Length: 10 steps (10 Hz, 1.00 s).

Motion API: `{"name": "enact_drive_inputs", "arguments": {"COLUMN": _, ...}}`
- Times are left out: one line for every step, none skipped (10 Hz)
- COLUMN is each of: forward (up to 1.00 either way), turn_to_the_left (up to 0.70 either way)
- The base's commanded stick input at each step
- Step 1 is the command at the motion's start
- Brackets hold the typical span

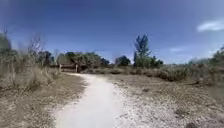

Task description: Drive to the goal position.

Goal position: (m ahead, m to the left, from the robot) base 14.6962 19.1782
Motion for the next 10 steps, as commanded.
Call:
{"name": "enact_drive_inputs", "arguments": {"forward": 0.7, "turn_to_the_left": 0.0}}
{"name": "enact_drive_inputs", "arguments": {"forward": 0.7, "turn_to_the_left": 0.0}}
{"name": "enact_drive_inputs", "arguments": {"forward": 0.7, "turn_to_the_left": 0.0}}
{"name": "enact_drive_inputs", "arguments": {"forward": 0.7, "turn_to_the_left": 0.0}}
{"name": "enact_drive_inputs", "arguments": {"forward": 0.7, "turn_to_the_left": 0.0}}
{"name": "enact_drive_inputs", "arguments": {"forward": 0.7, "turn_to_the_left": 0.0}}
{"name": "enact_drive_inputs", "arguments": {"forward": 0.7, "turn_to_the_left": 0.0}}
{"name": "enact_drive_inputs", "arguments": {"forward": 0.7, "turn_to_the_left": 0.0}}
{"name": "enact_drive_inputs", "arguments": {"forward": 0.7, "turn_to_the_left": 0.04}}
{"name": "enact_drive_inputs", "arguments": {"forward": 0.7, "turn_to_the_left": 0.13}}
